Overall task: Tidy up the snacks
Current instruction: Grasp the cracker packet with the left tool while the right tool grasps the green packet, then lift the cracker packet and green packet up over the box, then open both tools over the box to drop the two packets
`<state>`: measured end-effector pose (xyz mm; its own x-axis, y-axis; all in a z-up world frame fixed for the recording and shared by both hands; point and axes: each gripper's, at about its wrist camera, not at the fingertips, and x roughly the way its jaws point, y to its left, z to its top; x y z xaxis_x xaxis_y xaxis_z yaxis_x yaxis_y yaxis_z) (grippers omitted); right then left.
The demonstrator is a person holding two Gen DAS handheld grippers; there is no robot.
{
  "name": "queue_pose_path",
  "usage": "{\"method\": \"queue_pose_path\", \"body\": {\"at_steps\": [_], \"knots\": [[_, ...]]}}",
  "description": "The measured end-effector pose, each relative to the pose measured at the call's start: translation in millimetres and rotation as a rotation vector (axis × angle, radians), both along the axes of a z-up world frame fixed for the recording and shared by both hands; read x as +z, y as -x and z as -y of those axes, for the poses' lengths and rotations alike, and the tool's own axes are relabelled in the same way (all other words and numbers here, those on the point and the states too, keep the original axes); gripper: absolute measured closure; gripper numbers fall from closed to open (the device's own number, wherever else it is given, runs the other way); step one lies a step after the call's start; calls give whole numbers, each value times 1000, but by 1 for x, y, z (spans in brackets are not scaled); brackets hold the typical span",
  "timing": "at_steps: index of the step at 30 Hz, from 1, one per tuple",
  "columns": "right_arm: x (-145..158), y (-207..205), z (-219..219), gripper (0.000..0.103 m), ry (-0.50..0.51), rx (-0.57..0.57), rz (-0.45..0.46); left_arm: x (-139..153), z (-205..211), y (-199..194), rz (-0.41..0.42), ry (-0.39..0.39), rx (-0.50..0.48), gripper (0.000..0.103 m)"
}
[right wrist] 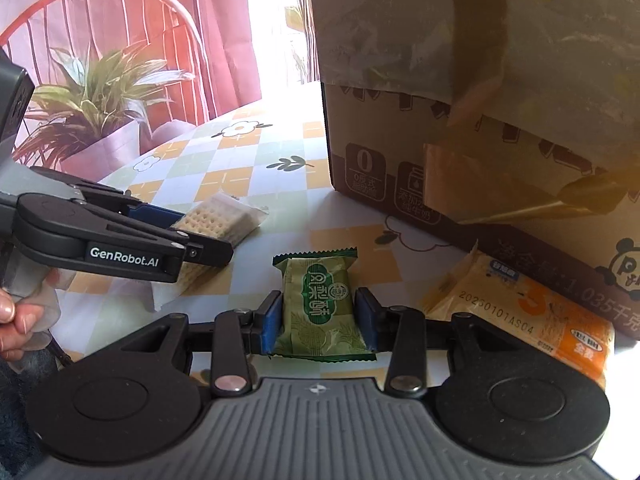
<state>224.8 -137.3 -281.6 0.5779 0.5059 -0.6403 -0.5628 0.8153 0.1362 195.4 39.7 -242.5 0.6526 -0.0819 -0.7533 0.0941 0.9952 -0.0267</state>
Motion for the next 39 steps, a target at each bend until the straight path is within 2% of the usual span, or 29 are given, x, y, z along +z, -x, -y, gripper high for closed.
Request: {"method": "queue_pose_path", "body": {"at_steps": [7, 11, 16, 22, 25, 29, 34, 37, 39], "knots": [[3, 7, 18, 62, -60, -41, -50, 10, 2, 12, 25, 30, 6, 54], [16, 14, 31, 62, -107, -70, -7, 27, 1, 17, 96, 26, 14, 54], [46, 22, 42, 62, -147, -67, 110, 58, -5, 19, 177, 27, 37, 54], [108, 37, 69, 62, -233, -63, 361, 125, -12, 2, 330, 63, 59, 54], [141, 32, 88, 62, -237, -132, 463, 158, 1, -13, 408, 72, 15, 54], [164, 13, 111, 62, -181, -257, 534, 186, 34, -35, 474, 61, -77, 54], [174, -21, 134, 62, -122, -354, 529, 195, 83, -79, 479, 64, -179, 54], [170, -42, 147, 62, -106, -378, 479, 187, 106, -110, 442, 47, -193, 53], [165, -53, 154, 62, -96, -392, 447, 181, 117, -131, 410, 48, -169, 54]]}}
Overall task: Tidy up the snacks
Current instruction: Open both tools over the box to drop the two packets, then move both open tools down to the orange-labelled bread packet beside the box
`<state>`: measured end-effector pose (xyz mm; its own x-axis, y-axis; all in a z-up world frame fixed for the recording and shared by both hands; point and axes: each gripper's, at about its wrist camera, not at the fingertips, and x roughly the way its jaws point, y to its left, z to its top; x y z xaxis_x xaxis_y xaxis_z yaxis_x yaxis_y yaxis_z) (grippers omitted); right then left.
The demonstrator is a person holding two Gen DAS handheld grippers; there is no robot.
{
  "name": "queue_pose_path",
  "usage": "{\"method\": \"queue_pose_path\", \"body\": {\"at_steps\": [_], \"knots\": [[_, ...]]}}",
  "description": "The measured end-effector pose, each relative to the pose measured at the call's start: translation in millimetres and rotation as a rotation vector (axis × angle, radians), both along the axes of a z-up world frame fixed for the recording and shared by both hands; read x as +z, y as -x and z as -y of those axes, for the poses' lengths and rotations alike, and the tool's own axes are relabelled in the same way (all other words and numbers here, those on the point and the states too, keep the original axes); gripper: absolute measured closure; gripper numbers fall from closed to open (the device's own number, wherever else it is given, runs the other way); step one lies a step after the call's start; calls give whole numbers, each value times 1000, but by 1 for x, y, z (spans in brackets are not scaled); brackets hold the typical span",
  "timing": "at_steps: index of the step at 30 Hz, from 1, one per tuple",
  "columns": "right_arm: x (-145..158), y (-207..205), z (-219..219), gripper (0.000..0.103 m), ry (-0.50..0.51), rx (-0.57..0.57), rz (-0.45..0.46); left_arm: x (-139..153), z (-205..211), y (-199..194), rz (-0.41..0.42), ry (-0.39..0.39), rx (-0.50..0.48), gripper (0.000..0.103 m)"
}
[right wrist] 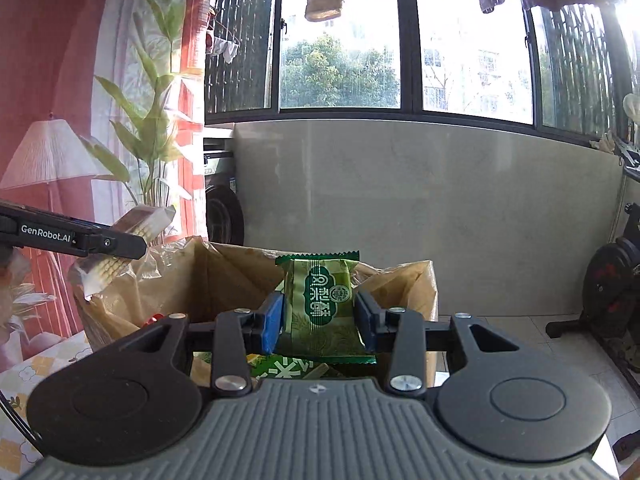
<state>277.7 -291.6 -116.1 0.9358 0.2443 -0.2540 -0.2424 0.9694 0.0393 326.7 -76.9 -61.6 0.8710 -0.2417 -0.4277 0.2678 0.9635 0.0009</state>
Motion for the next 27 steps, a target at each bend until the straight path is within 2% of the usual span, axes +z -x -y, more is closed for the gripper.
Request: {"method": "queue_pose_path", "body": {"at_steps": [2, 7, 11, 15, 18, 20, 27], "knots": [[-4, -8, 4, 62, -9, -12, -26, -7, 9, -17, -18, -5, 5, 55], [-13, -15, 17, 60, -52, -29, -64, -21, 29, -38, -26, -80, -14, 54], [-11, -9, 22, 52, -66, -16, -52, -25, 33, -40, -32, -79, -11, 46], [-7, 6, 22, 50, -94, -7, -33, -21, 15, -22, -40, -57, -15, 46], [-8, 24, 25, 41, -139, 30, -25, -20, 4, -5, -49, -52, -26, 45], [-11, 39, 23, 39, -147, 39, -19, -17, -6, 9, -45, -36, -39, 44], [-22, 81, 7, 38, -65, 70, 56, -19, -27, 53, -19, 22, -53, 42]]}}
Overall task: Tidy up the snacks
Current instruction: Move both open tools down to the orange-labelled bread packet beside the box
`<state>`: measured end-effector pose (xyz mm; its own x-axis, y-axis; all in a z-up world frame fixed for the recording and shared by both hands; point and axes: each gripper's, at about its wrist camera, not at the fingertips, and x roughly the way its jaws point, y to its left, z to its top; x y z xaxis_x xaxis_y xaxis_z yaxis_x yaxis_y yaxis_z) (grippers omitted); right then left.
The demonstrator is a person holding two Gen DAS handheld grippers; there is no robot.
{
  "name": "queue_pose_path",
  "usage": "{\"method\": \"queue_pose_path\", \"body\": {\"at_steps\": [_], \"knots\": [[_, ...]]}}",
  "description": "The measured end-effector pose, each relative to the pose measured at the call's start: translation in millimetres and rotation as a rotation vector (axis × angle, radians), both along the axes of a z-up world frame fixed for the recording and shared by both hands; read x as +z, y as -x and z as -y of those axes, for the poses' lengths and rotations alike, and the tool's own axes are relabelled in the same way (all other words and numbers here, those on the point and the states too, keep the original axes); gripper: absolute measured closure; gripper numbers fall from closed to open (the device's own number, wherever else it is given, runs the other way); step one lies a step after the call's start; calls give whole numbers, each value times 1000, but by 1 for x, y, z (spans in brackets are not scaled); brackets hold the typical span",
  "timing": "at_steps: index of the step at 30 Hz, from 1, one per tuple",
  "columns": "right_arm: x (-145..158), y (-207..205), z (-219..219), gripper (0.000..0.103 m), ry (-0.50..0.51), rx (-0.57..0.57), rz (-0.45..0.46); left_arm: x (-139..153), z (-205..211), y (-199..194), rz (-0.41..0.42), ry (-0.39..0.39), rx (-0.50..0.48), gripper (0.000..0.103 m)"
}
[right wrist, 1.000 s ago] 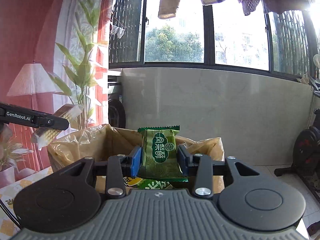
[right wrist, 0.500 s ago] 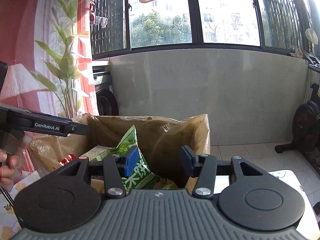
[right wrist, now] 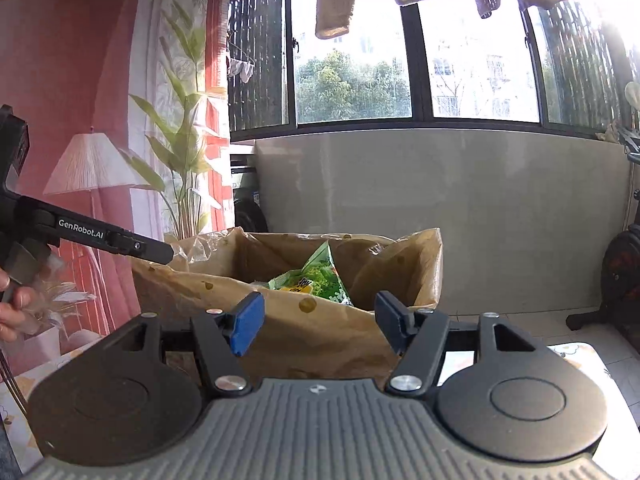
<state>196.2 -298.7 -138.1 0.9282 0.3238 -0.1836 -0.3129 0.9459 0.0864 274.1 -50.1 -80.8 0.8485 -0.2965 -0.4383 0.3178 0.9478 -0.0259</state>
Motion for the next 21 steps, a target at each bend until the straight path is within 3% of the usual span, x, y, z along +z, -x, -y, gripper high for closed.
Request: {"method": "queue_pose_path", "body": {"at_steps": [4, 18, 21], "knots": [[-15, 9, -3, 38, 6, 0, -32, -16, -6, 16, -8, 36, -3, 33], [-93, 4, -9, 38, 69, 44, -231, -106, 11, 14, -182, -14, -17, 32], [-110, 0, -7, 38, 42, 60, -267, -127, 17, 11, -228, -29, -47, 32]]}}
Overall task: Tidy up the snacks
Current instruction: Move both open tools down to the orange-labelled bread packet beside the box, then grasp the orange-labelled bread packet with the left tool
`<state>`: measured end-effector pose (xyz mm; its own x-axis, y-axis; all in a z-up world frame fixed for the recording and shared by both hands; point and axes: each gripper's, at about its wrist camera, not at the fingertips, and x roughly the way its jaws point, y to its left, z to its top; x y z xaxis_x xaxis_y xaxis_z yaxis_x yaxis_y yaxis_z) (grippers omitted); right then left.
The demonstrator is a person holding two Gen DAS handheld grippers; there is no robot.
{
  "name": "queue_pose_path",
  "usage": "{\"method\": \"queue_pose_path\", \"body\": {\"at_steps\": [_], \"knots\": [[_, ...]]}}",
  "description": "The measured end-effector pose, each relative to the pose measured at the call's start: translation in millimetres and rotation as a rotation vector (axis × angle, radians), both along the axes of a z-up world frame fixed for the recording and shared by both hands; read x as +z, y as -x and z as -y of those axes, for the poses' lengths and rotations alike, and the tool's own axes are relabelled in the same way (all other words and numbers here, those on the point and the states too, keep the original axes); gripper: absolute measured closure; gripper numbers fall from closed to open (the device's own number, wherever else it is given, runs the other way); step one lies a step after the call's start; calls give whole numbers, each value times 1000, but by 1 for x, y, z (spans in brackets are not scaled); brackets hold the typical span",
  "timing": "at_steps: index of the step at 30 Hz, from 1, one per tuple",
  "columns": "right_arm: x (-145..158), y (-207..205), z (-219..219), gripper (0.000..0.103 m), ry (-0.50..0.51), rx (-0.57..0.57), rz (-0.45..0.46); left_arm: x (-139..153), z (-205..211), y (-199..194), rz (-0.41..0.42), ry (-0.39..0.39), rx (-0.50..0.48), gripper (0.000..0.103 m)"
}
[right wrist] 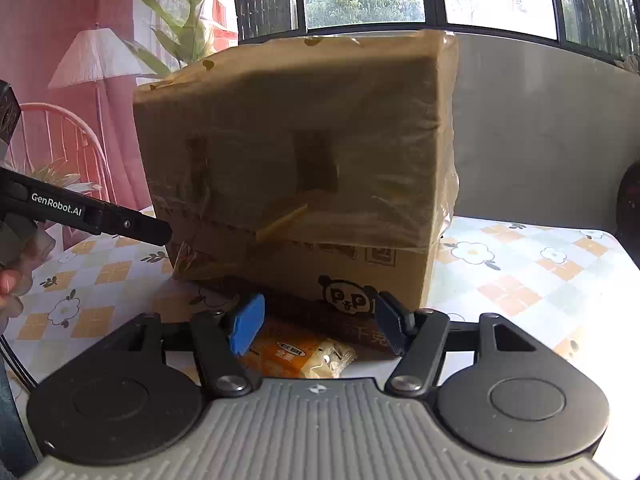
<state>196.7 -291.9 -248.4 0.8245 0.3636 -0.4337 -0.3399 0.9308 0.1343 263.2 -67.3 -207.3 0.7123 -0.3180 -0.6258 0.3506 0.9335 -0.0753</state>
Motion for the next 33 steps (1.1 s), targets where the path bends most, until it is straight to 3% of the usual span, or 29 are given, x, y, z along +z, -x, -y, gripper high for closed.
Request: {"method": "queue_pose_path", "body": {"at_steps": [5, 9, 14, 17, 27, 31, 33], "knots": [[-28, -4, -6, 38, -2, 4, -65, -34, 13, -8, -117, -44, -56, 33], [-33, -7, -7, 39, 4, 18, -71, -44, 22, -9, -132, -68, -91, 33], [-38, -13, -7, 45, -5, 40, -108, -52, 22, -16, -169, 35, -129, 35], [-40, -14, -13, 46, 24, 66, -115, -54, 26, -21, -153, 25, -134, 35], [-44, -21, -13, 47, 23, 61, -155, -65, 27, -23, -192, 109, -154, 36], [-44, -19, -19, 47, 65, 65, -146, -69, 28, -19, -171, 116, -156, 48], [-45, -21, -21, 47, 65, 68, -144, -66, 24, -16, -176, 116, -153, 49]]}}
